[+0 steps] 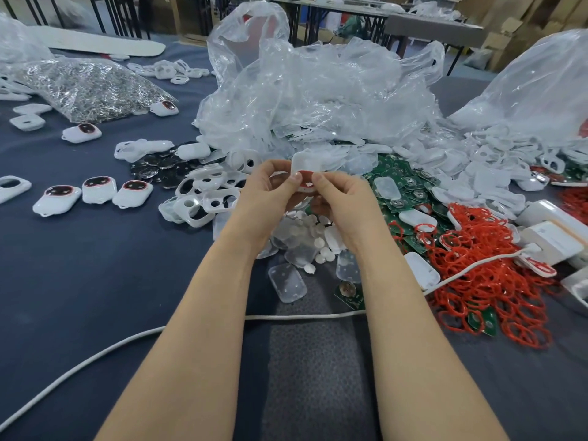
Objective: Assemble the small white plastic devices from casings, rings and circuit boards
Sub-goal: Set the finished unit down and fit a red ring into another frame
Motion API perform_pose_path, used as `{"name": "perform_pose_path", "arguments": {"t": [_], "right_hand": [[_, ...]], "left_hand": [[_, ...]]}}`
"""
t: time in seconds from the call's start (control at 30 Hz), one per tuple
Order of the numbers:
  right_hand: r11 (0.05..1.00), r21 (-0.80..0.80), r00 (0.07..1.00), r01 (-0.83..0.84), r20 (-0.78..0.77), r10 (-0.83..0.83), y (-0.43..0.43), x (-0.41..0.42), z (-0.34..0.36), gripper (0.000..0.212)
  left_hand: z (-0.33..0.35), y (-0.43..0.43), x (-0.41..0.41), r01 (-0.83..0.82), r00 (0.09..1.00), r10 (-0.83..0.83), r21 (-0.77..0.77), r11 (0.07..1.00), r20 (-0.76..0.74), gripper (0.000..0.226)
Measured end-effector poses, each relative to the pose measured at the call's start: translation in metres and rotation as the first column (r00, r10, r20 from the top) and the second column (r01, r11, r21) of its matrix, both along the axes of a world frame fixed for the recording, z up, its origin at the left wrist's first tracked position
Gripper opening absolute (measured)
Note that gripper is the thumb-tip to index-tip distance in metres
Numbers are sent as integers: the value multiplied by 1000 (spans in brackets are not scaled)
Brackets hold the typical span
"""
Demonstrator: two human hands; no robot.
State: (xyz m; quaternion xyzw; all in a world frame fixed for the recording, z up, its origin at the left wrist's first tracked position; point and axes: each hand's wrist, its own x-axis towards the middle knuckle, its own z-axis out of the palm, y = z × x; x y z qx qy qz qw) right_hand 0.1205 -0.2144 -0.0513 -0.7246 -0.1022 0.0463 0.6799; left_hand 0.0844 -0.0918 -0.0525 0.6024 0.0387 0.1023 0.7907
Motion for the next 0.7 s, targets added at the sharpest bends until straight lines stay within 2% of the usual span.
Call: {"name": "perform_pose_path", "arguments": {"t": [0.1, 0.17, 0.27, 0.37, 0.43, 0.5, 0.57, 0.63, 0.7], "right_hand": [[993, -109, 994, 54, 100, -43, 1, -1, 0, 12], [983, -149, 985, 111, 150, -89, -1, 0, 0, 14], [989, -105, 986, 109, 138, -94, -3, -1, 2, 10], [991, -35, 983, 126, 136, -120, 1, -4, 6, 2], [970, -40, 948, 238, 227, -223, 4, -4, 6, 13], [937, -137, 897, 321, 361, -255, 6, -6, 7, 12], [935, -235, 895, 266, 421, -149, 10, -11, 7, 3], [929, -342, 909, 140, 417, 16, 13, -15, 9, 20], [953, -303, 941, 24, 329, 81, 12, -18, 18, 26]], "left_hand": [[-2, -3, 2, -88, 996, 90, 136, 987, -8, 8], [-2, -3, 2, -82, 997, 83, 141, 987, 0, 7], [0, -3, 1, -65, 998, 64, 118, 991, 12, 11], [0, -6, 3, -124, 992, 125, 158, 980, 3, 15], [1, -7, 5, -160, 986, 165, 183, 970, -11, 18], [3, -7, 4, -106, 994, 108, 105, 989, -13, 18], [3, -7, 3, -23, 1000, 22, 84, 996, 4, 26], [3, -7, 3, -41, 999, 40, 112, 993, 18, 26], [3, -6, 3, -131, 991, 131, 62, 989, 7, 16]]}}
